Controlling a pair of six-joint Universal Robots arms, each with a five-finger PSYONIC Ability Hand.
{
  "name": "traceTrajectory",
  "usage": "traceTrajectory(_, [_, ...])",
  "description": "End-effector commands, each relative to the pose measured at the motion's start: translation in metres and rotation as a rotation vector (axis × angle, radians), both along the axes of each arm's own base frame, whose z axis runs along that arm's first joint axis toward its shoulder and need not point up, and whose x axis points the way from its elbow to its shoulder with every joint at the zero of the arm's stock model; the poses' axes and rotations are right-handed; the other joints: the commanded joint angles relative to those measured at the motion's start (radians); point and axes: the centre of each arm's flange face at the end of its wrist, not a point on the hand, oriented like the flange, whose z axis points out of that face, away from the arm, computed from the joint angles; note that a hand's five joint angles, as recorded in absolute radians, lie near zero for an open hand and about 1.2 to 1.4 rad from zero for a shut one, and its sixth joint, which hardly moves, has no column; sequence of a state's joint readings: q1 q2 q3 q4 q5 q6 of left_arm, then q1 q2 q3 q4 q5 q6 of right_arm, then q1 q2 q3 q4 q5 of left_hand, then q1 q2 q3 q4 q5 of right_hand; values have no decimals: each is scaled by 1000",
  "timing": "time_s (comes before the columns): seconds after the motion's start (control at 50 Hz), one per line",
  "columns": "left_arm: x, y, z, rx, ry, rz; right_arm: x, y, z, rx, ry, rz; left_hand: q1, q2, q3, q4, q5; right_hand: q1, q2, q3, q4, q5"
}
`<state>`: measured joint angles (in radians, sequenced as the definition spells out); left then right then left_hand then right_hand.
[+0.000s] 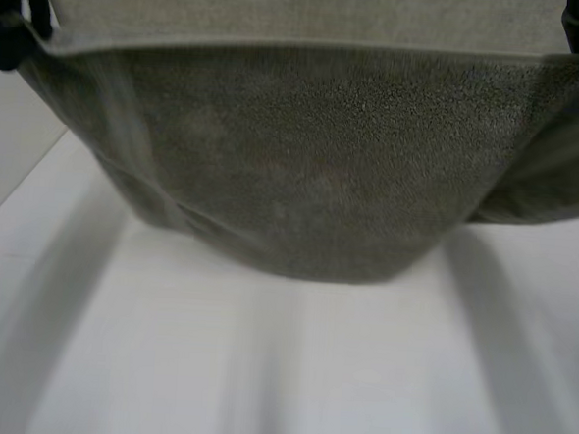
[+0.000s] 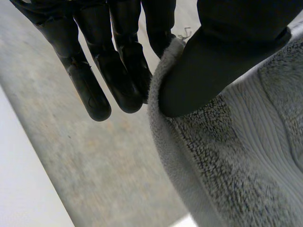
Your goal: Fold the laundry
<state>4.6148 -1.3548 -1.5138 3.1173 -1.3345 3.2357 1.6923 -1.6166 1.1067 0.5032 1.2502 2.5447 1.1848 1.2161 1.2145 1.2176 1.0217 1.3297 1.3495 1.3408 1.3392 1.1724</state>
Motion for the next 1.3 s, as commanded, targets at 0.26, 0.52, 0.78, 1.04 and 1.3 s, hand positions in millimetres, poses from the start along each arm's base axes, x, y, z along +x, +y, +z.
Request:
traceTrajectory(0.26, [-21, -95, -152, 470, -16, -25, 42, -82, -124, 355, 361, 73, 211, 180, 182, 179, 200, 67, 47, 55, 57, 49])
traceTrajectory(0.52, [-56, -157, 3, -161, 211, -37, 97, -139, 25, -621, 24, -136, 211, 180, 182, 179, 200, 67, 47, 55, 57, 49])
traceTrajectory(0.78, [-50, -139, 22, -162, 346, -82, 101, -115, -38, -263, 152, 27, 211, 180, 182, 179, 200, 67, 47, 55, 57, 49])
traceTrajectory(1.04, [-44, -124, -180, 271, 185, -76, 91, -75, -202, 313, 344, 152, 211, 180, 182, 179, 200, 67, 47, 55, 57, 49])
traceTrajectory(1.3, [-27, -106, -207, 263, 2, -12, 82, -57, -275, 290, 323, 140, 211, 180, 182, 179, 200, 67, 47, 55, 57, 49])
